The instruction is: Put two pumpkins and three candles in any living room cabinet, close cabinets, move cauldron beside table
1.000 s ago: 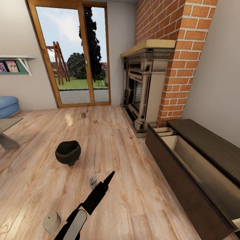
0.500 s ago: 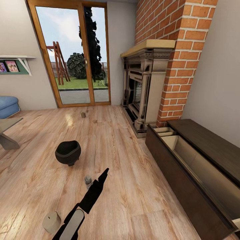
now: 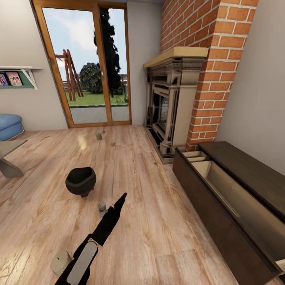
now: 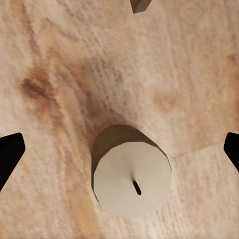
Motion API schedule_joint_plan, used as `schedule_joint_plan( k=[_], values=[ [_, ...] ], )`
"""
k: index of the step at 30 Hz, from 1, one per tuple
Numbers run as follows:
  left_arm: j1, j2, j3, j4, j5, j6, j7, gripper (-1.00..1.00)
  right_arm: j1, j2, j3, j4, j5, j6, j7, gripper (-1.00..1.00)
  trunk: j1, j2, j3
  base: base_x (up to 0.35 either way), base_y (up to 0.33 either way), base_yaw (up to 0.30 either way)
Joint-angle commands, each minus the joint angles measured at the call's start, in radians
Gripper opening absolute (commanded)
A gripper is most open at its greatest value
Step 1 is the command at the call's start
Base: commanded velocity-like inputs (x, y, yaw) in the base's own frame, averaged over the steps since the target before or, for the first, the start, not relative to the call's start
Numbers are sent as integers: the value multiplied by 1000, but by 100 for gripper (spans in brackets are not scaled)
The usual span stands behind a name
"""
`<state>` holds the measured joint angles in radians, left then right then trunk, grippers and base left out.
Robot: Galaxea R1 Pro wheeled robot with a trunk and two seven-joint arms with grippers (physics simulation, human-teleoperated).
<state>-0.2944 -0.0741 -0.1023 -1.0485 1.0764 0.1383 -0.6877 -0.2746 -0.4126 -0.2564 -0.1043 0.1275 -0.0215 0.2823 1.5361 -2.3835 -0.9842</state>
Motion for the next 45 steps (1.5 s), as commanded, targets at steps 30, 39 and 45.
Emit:
schedule_joint_plan(
  k=[30,39,45],
  values=[
    [-43,-7,-163,-213,221,138,547,100,0,-2,-1,1,-2,1,3,100,0,0,0,0,0,0],
    [-43,-9,-165,-209,220,138,546,100,0,-2,-1,2,-2,2,3,100,0,0,0,-157,0,0],
    [-43,-10,-165,-209,220,138,546,100,0,-4,-1,14,-2,0,2,100,0,0,0,-32,0,0]
  ],
)
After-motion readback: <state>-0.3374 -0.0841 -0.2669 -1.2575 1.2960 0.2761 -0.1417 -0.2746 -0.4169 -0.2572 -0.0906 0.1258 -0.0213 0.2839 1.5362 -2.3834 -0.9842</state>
